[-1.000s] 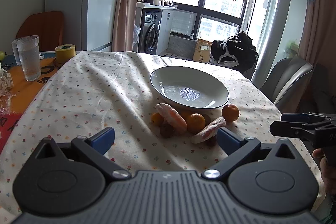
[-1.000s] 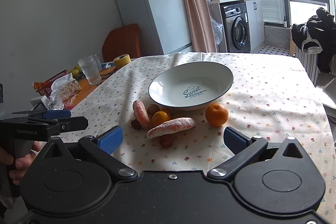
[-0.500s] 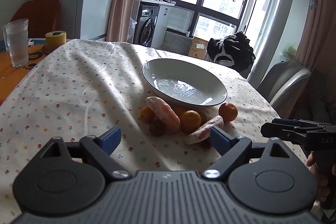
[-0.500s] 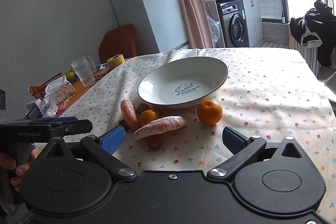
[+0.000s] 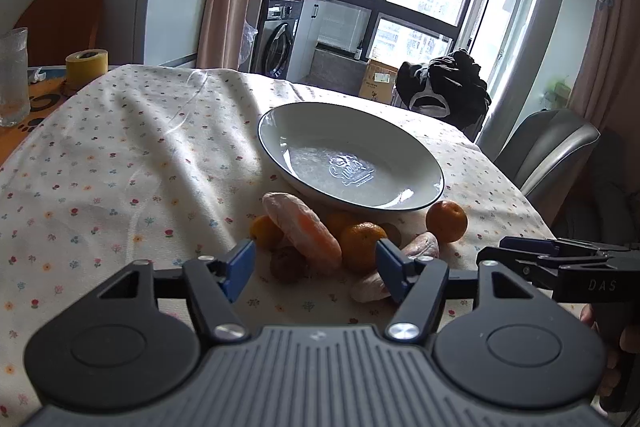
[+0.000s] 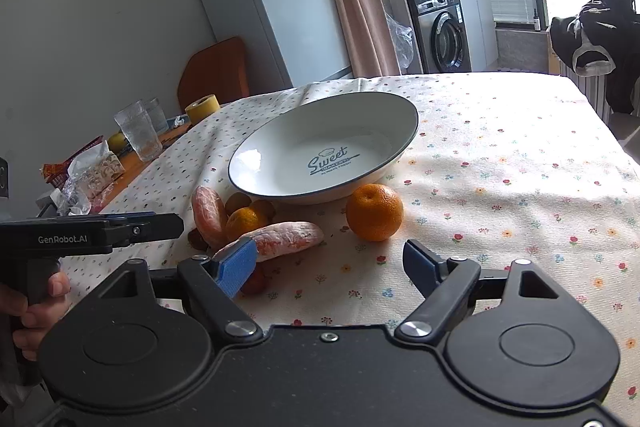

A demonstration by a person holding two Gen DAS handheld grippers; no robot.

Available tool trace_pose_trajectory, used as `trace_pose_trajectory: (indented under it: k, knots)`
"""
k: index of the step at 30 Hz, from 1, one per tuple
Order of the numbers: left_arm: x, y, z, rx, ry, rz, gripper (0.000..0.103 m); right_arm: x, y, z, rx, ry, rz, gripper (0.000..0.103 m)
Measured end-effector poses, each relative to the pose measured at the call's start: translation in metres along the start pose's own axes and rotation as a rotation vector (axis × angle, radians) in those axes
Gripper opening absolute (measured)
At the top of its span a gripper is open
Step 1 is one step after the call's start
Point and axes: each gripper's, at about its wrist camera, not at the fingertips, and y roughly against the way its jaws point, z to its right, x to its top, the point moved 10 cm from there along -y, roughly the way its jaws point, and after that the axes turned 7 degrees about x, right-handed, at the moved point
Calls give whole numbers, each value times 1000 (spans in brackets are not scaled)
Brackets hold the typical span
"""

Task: Organize fruits
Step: 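Grasp a pink pomelo segment with the left tool while the right tool grasps a mandarin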

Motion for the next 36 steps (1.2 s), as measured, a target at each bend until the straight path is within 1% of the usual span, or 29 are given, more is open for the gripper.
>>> trace_pose_trajectory:
  k: [1,4,8,14,17,21,23,27,30,36]
  knots:
    - [0,-3,0,1,2,-6,59,1,-2,1,1,-2,0,78]
    - [0,-13,2,2,0,-21,54,3,-6,6,-2,-11,1,76]
    - [1,-23,2,2,8,-34,52,8,-13,14,-10,-29,6,72]
    - [2,-35,3,19,8,-51,51,11,-22,22,-8,-40,10,72]
    - [3,-40,1,33,27,-50,50,11,-25,24,-3,-48,8,72]
    - [4,-46,-1,60,38,-55,42,11,-31,29,-7,-44,0,72]
    - [3,-50,-1,51,66,-69,36,12,-34,31,-9,-45,1,72]
    - [4,-54,2,64,74,-69,31,12,-41,35,-14,-45,-2,72]
    - [6,-54,1,55,96,-74,25,13,-46,37,-11,-48,-8,72]
    - [8,-52,1,59,112,-67,22,14,-51,38,-15,-22,-12,67]
